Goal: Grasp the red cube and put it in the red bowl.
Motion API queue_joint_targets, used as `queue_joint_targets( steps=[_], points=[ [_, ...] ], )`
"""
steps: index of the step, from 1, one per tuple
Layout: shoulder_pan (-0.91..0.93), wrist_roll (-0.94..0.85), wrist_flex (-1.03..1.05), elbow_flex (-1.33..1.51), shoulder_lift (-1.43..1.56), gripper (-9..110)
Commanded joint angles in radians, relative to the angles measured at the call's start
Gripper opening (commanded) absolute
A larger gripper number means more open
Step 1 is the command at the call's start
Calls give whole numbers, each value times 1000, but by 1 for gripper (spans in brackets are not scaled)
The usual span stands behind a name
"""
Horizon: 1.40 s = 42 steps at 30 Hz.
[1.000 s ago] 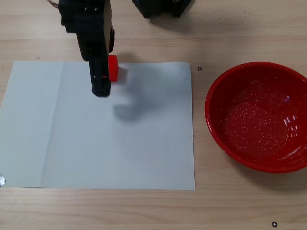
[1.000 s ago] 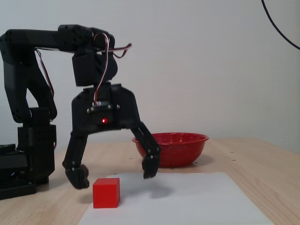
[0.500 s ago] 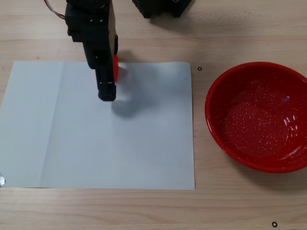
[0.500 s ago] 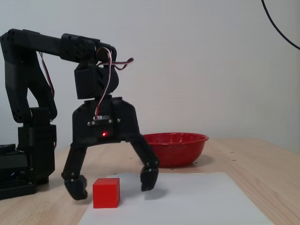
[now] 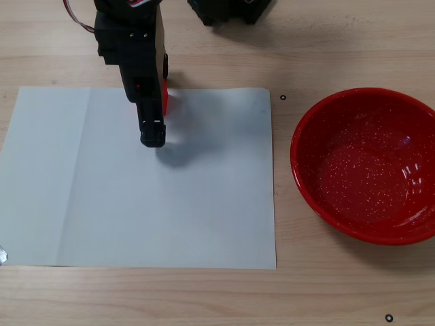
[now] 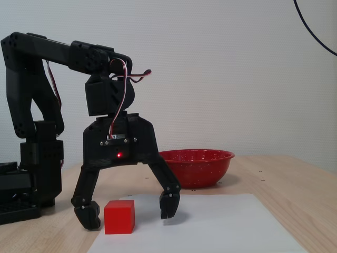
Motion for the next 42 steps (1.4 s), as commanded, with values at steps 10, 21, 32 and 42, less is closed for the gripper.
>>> queue_joint_targets(
  steps=[10, 21, 32, 42],
  points=[
    [-3, 0, -17, -58, 15, 45],
    [-21, 5, 31, -101, 6, 32],
    [-29, 8, 54, -109, 15, 23],
    [-40, 20, 95, -130, 35, 0]
  ],
)
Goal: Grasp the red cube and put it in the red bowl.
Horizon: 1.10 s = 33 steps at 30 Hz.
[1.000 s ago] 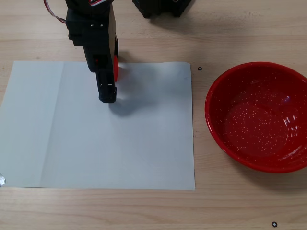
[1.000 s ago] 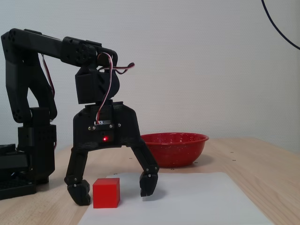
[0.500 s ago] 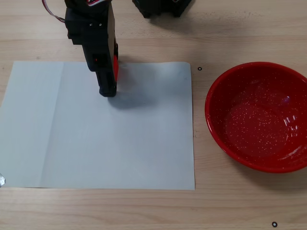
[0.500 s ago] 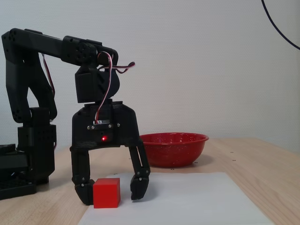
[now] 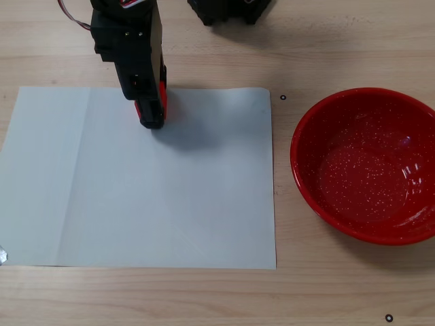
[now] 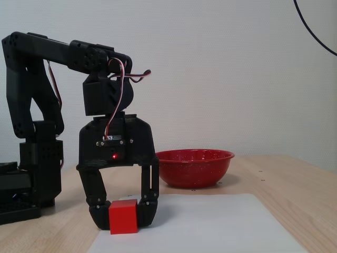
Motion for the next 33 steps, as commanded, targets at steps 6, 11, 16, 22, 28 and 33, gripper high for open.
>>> queue_joint_targets(
  steps=[6, 11, 16, 22, 28, 33],
  points=[
    [-18, -11, 49, -126, 81, 0],
    [-11, -28, 160, -210, 95, 0],
    [14, -58, 298, -322, 112, 0],
    [67, -92, 411, -393, 153, 0],
    [155, -138, 462, -440, 181, 0],
    [313, -218, 520, -532, 199, 0]
  ],
)
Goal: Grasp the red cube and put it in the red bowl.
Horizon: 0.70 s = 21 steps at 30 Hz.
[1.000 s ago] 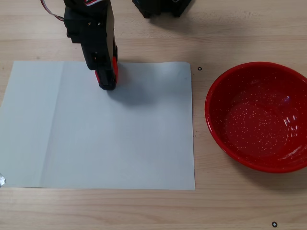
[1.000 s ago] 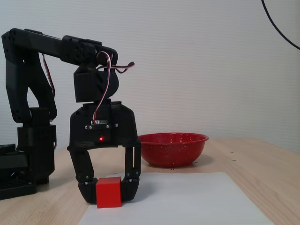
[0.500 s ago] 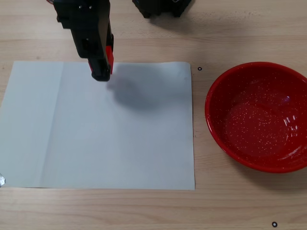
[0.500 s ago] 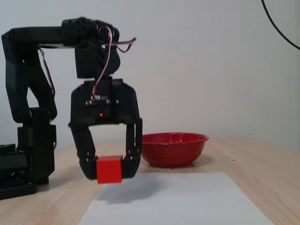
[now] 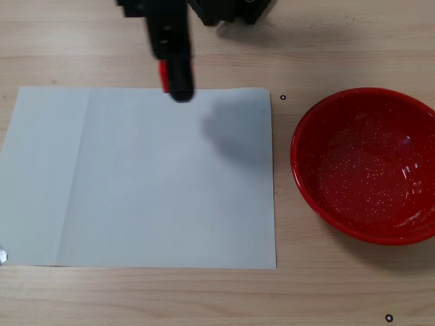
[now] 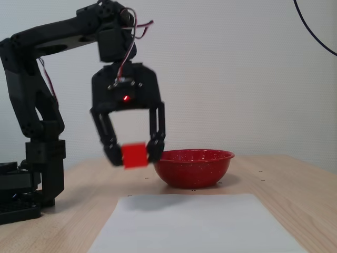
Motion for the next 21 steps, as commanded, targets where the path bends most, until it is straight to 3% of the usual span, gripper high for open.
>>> queue_joint_targets(
  steps=[1, 9, 21],
  points=[
    [61, -48, 21, -127, 94, 0],
    [347, -172, 35, -250, 72, 0],
    [650, -204, -144, -305, -3, 0]
  ],
)
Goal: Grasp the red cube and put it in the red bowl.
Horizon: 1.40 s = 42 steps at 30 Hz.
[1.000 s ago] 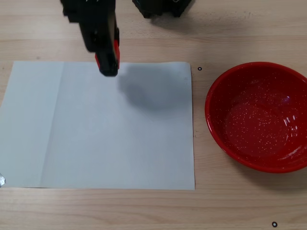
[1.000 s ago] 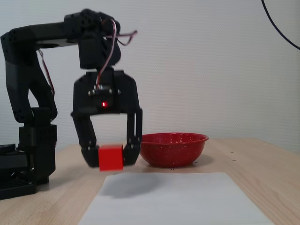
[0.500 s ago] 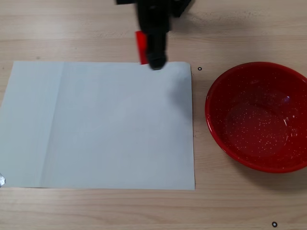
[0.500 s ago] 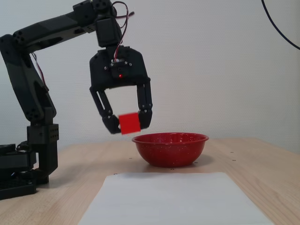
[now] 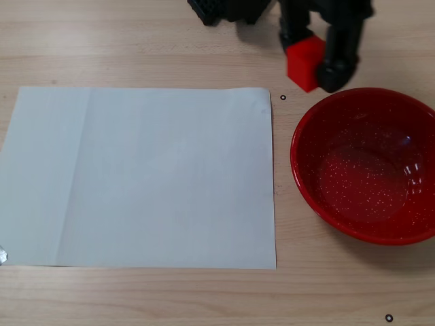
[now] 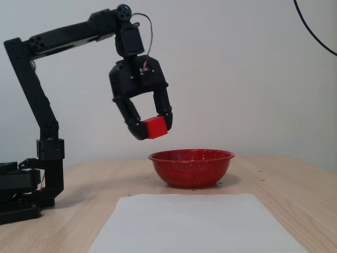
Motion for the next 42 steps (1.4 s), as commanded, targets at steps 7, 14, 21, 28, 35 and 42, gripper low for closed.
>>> queue_joint_targets(
  steps=[7, 14, 21, 28, 35, 42],
  points=[
    [84, 20, -244, -75, -41, 0],
    [130, 87, -459, -15, -98, 1],
    [138, 164, -663, 118, -133, 0],
    [121, 158, -719, 149, -201, 0],
    [106, 130, -709, 149, -183, 27],
    [91, 101, -638, 89, -172, 29]
  ],
)
